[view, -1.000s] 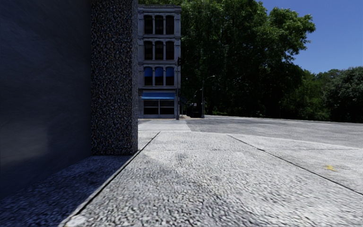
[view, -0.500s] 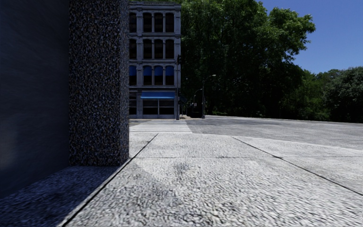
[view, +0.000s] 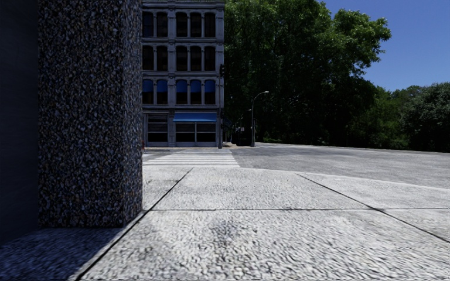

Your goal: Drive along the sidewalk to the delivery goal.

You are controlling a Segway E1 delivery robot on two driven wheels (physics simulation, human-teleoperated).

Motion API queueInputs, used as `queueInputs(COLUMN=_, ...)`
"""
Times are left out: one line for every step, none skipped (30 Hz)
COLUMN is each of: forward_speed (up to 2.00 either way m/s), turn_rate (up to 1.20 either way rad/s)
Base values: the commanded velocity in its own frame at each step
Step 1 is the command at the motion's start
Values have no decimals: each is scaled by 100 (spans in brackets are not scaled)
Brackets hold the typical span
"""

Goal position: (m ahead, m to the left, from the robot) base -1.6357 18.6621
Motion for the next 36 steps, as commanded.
queueInputs(forward_speed=139, turn_rate=0)
queueInputs(forward_speed=139, turn_rate=0)
queueInputs(forward_speed=139, turn_rate=0)
queueInputs(forward_speed=139, turn_rate=0)
queueInputs(forward_speed=139, turn_rate=0)
queueInputs(forward_speed=139, turn_rate=0)
queueInputs(forward_speed=139, turn_rate=0)
queueInputs(forward_speed=139, turn_rate=0)
queueInputs(forward_speed=140, turn_rate=0)
queueInputs(forward_speed=140, turn_rate=0)
queueInputs(forward_speed=140, turn_rate=0)
queueInputs(forward_speed=140, turn_rate=0)
queueInputs(forward_speed=140, turn_rate=0)
queueInputs(forward_speed=140, turn_rate=0)
queueInputs(forward_speed=140, turn_rate=0)
queueInputs(forward_speed=140, turn_rate=0)
queueInputs(forward_speed=140, turn_rate=0)
queueInputs(forward_speed=140, turn_rate=0)
queueInputs(forward_speed=140, turn_rate=0)
queueInputs(forward_speed=140, turn_rate=0)
queueInputs(forward_speed=140, turn_rate=0)
queueInputs(forward_speed=140, turn_rate=0)
queueInputs(forward_speed=140, turn_rate=0)
queueInputs(forward_speed=140, turn_rate=0)
queueInputs(forward_speed=140, turn_rate=0)
queueInputs(forward_speed=140, turn_rate=0)
queueInputs(forward_speed=140, turn_rate=0)
queueInputs(forward_speed=140, turn_rate=0)
queueInputs(forward_speed=140, turn_rate=0)
queueInputs(forward_speed=140, turn_rate=0)
queueInputs(forward_speed=140, turn_rate=0)
queueInputs(forward_speed=140, turn_rate=0)
queueInputs(forward_speed=140, turn_rate=0)
queueInputs(forward_speed=140, turn_rate=0)
queueInputs(forward_speed=140, turn_rate=0)
queueInputs(forward_speed=140, turn_rate=0)
